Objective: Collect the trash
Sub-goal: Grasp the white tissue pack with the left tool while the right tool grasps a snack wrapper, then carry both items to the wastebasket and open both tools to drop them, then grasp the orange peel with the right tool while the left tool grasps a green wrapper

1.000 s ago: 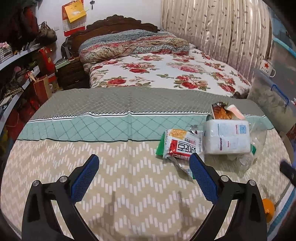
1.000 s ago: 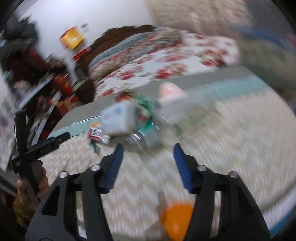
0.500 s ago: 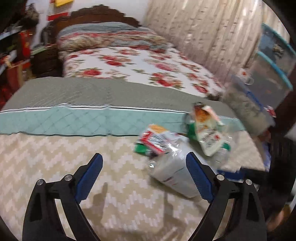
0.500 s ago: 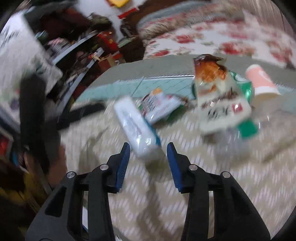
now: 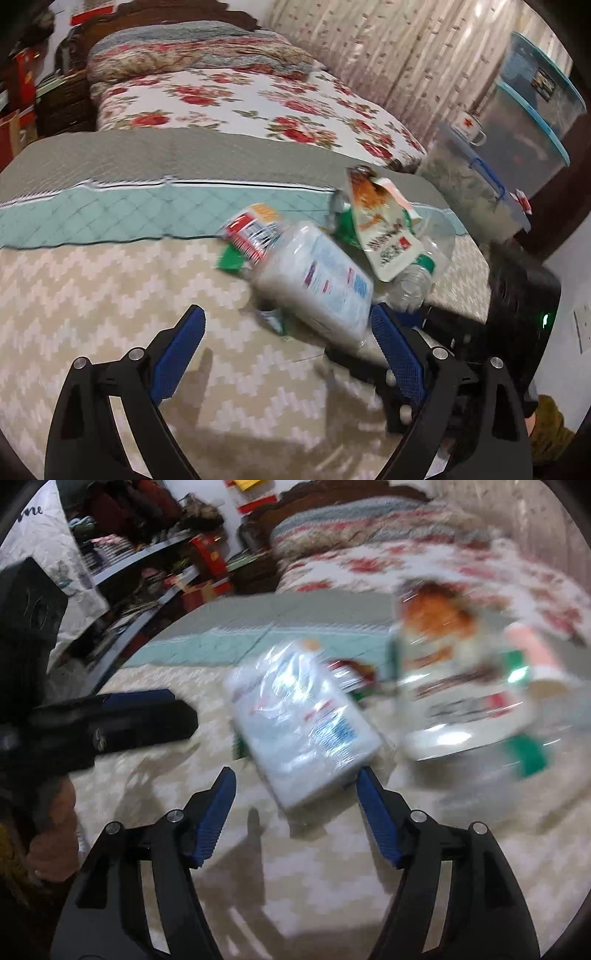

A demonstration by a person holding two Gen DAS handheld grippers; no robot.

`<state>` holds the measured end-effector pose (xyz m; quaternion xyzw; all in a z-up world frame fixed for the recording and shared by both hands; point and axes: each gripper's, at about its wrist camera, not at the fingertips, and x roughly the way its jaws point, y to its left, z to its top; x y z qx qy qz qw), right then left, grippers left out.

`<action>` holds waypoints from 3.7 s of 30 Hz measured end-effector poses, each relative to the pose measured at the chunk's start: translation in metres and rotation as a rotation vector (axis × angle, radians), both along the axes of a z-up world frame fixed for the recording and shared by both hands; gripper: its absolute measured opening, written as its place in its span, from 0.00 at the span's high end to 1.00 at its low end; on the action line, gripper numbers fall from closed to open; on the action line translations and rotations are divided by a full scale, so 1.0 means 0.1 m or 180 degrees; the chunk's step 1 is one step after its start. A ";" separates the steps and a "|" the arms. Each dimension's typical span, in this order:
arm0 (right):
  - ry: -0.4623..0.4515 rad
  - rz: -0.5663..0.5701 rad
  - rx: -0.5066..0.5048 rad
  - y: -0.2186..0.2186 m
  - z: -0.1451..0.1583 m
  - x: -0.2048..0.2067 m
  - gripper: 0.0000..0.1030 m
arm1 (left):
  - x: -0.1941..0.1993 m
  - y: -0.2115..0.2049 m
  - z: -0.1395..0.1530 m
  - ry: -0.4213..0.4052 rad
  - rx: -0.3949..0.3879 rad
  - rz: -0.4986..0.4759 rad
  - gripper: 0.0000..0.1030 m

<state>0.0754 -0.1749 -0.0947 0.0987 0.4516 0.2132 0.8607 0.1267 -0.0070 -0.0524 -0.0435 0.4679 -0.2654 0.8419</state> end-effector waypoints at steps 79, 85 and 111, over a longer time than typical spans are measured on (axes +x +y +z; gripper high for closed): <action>-0.0511 -0.3694 -0.0311 -5.33 0.17 -2.56 0.21 | -0.79 -6.39 0.06 0.0234 0.0495 -0.2144 0.17; -0.0787 -0.3385 0.0054 -4.79 0.50 -2.67 0.24 | -0.85 -5.04 0.63 0.0167 -0.0130 -0.2277 0.17; -0.0202 -0.1246 -0.0658 -1.17 -0.15 -1.90 0.57 | 0.11 -0.05 -0.03 0.0010 0.0745 0.0270 0.17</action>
